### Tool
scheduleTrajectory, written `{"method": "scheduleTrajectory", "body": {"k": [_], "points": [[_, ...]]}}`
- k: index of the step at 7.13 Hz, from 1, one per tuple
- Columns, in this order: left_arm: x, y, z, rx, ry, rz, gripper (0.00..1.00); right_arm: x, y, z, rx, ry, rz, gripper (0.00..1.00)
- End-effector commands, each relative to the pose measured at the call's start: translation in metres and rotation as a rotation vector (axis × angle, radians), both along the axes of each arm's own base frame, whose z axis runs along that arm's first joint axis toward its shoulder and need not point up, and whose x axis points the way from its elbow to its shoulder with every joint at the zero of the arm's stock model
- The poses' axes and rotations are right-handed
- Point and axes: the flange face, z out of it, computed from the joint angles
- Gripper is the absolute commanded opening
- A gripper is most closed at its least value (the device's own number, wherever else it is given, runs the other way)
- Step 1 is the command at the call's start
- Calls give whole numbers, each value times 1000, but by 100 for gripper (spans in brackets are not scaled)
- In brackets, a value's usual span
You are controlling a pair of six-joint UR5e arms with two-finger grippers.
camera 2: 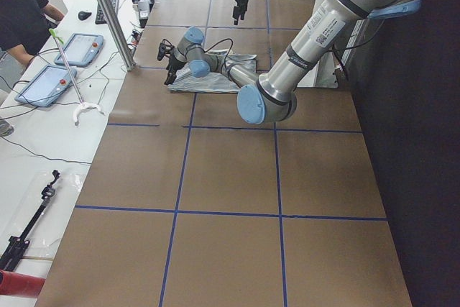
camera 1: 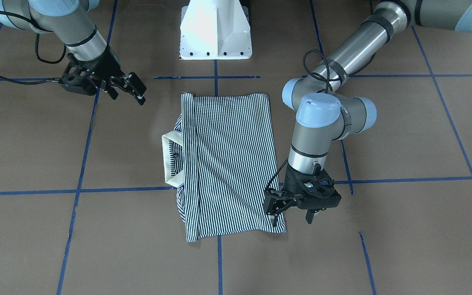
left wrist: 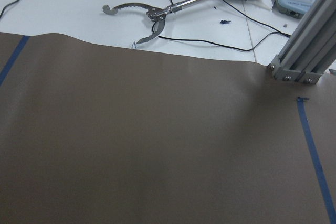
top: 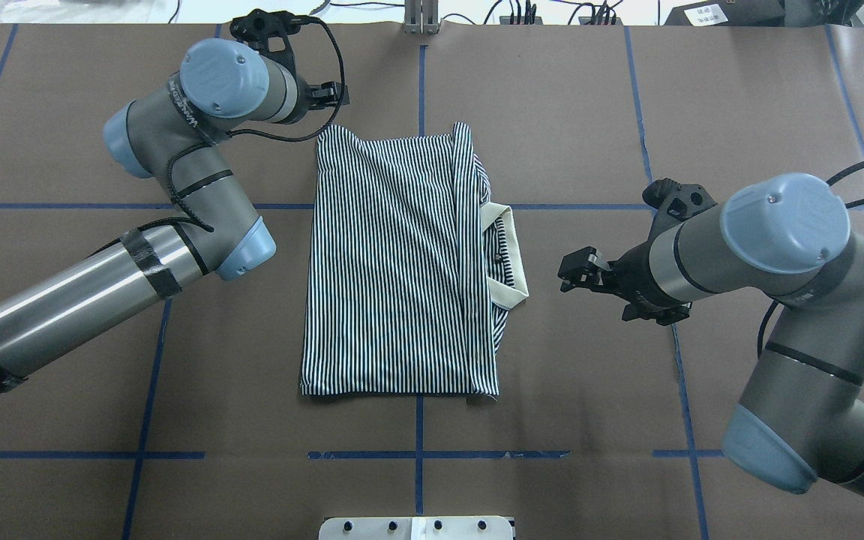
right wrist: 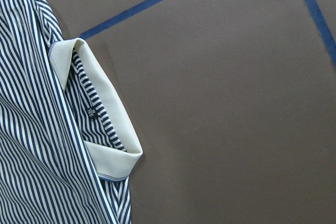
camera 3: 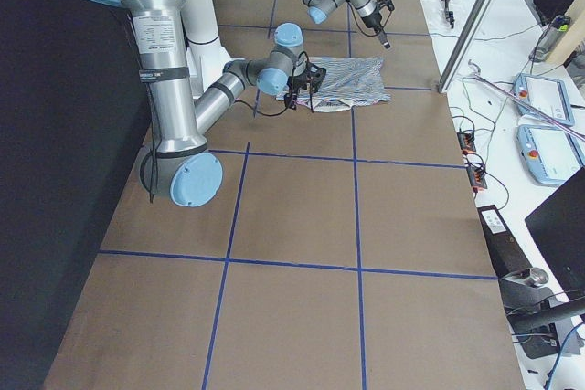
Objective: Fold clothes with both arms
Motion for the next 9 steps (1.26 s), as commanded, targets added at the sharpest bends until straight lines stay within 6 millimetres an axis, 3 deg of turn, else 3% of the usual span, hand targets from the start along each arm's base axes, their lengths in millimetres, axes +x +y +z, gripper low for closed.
{"method": "scheduleTrajectory", "body": {"k": [1, 3, 5, 7, 9], "points": [[-35, 45, 0, -60, 10, 78, 100, -50, 6, -31, 54, 83, -28, 100], [-59, 81, 14, -80, 47, 145, 100, -114, 2, -60, 75, 154, -66, 100], [-60, 96, 5, -84, 49, 159, 100, -165, 11, -76, 169, 218, -137, 100], [-60, 99, 15, -95, 40, 160, 100, -193, 43, -86, 223, 328, -259, 100], [-55, 102, 17, -98, 37, 165, 100, -198, 53, -72, 264, 386, -346, 100]]}}
